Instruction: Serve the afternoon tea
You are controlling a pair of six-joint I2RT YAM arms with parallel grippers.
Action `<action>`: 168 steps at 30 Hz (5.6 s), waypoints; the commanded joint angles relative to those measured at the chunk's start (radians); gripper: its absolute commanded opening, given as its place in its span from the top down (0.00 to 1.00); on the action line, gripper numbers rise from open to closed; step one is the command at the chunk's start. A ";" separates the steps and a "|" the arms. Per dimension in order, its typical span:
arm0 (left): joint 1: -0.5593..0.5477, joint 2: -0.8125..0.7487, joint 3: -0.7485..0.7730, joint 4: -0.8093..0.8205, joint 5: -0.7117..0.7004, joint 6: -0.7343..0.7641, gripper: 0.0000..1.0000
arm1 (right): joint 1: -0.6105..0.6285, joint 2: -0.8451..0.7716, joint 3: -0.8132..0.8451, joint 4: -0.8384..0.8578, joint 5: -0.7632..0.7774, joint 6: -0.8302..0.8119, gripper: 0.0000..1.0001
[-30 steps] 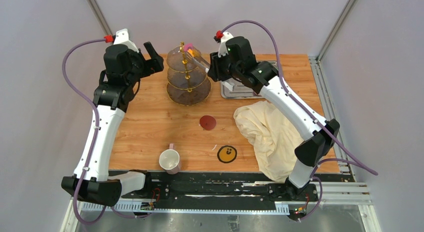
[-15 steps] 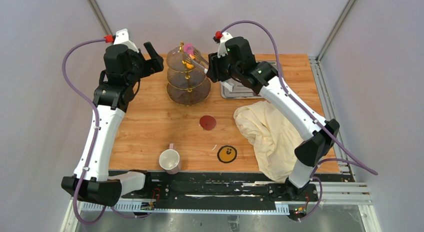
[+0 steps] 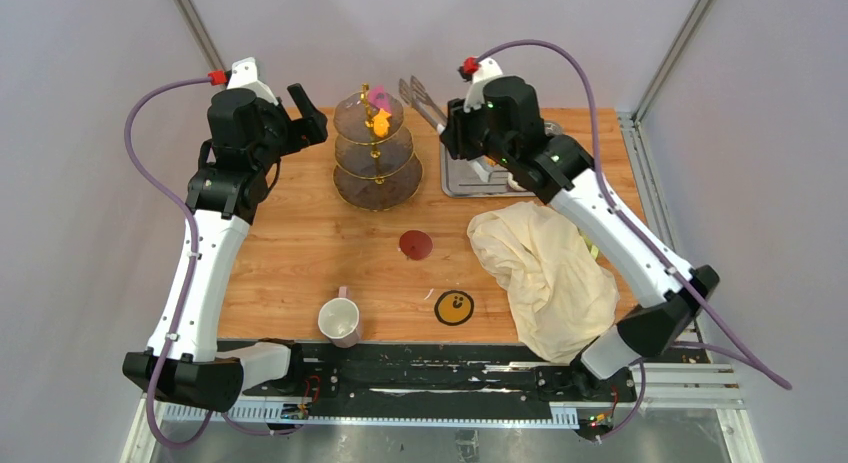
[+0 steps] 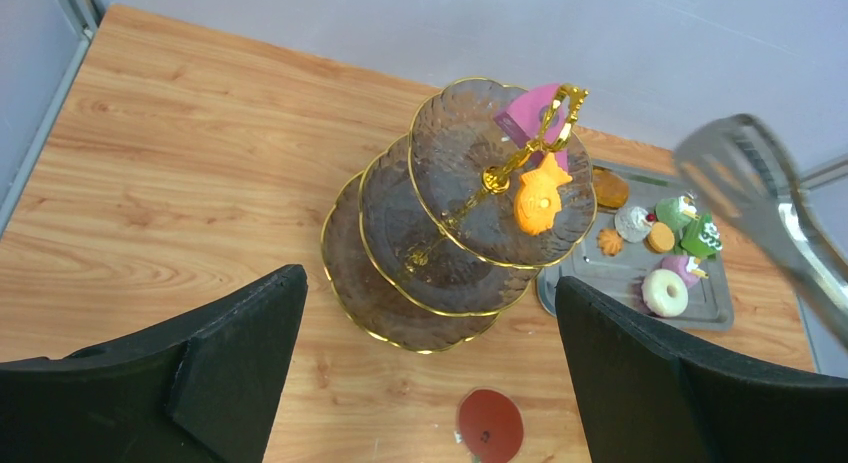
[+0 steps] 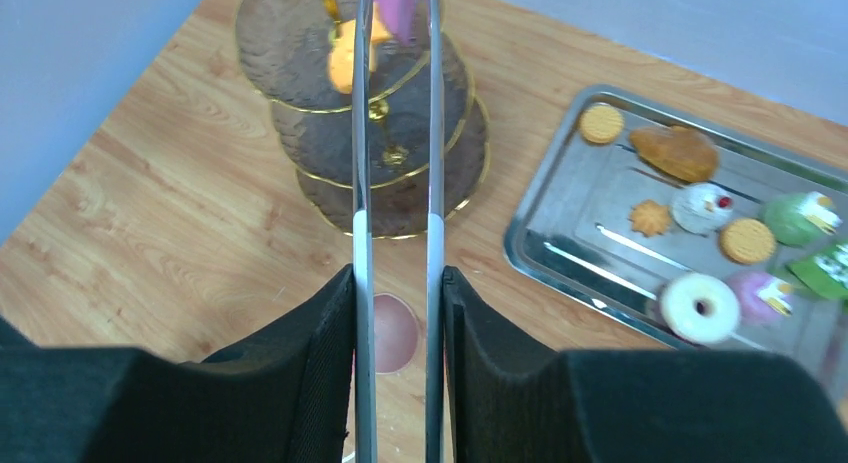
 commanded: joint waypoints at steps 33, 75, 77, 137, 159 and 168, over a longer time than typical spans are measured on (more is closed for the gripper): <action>0.035 0.318 0.113 -0.010 0.025 -0.030 0.16 | -0.412 0.019 -0.411 -0.028 0.136 0.058 0.72; 0.036 0.152 -0.032 0.002 0.065 -0.033 0.13 | -0.660 -0.088 -0.674 0.097 -0.288 0.248 0.60; 0.035 0.150 -0.032 0.000 0.067 -0.033 0.13 | -0.670 -0.081 -0.680 0.113 -0.323 0.262 0.60; 0.035 0.114 -0.048 -0.007 0.052 -0.028 0.13 | -0.672 -0.066 -0.600 0.158 -0.454 0.290 0.69; 0.035 0.110 -0.056 -0.012 0.040 -0.019 0.13 | -0.670 0.061 -0.569 0.171 -0.504 0.295 0.56; 0.035 0.110 -0.057 -0.012 0.037 -0.018 0.13 | -0.670 0.054 -0.571 0.182 -0.518 0.307 0.87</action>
